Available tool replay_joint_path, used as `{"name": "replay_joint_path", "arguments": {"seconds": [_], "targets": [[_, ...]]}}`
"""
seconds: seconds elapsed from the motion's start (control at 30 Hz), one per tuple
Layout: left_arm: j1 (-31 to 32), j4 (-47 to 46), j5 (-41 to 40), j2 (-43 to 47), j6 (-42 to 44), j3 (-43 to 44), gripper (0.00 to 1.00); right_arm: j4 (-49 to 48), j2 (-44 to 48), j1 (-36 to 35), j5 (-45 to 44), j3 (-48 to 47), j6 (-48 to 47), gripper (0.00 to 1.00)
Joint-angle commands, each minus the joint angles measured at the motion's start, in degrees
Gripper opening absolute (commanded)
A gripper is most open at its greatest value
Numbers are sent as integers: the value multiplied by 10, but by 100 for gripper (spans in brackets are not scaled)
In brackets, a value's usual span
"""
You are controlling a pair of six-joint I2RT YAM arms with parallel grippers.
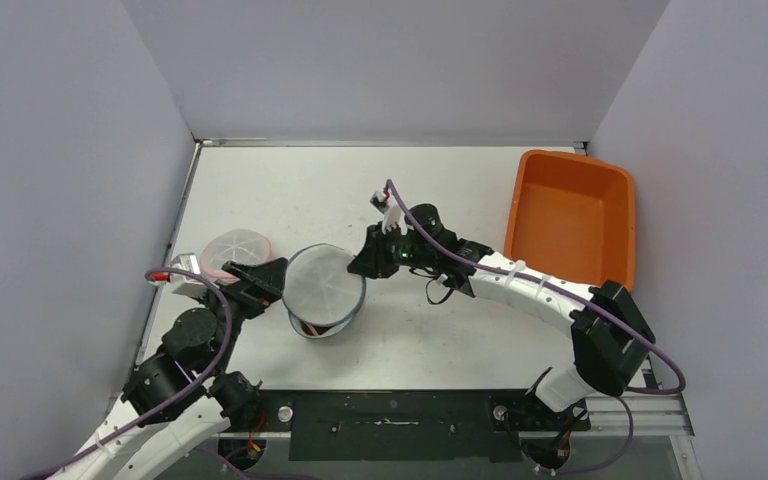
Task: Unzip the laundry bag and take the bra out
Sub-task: Open the laundry bag at the center of the board.
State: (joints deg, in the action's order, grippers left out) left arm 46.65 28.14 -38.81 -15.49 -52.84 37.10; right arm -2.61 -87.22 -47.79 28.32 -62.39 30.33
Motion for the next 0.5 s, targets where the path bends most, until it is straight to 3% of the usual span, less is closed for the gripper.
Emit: {"name": "replay_joint_path", "arguments": {"seconds": [0.0,0.23,0.47], "targets": [[-3,-18,14,-16,9,-28,96,-11,32,44,6,73,-29,5],[-4,-73,70,-66,9,-74,96,24,57,60,-56,137,-73,5],[-11,-102,182,-105,-3,-108,96,23,109,67,-100,194,-61,5]]}}
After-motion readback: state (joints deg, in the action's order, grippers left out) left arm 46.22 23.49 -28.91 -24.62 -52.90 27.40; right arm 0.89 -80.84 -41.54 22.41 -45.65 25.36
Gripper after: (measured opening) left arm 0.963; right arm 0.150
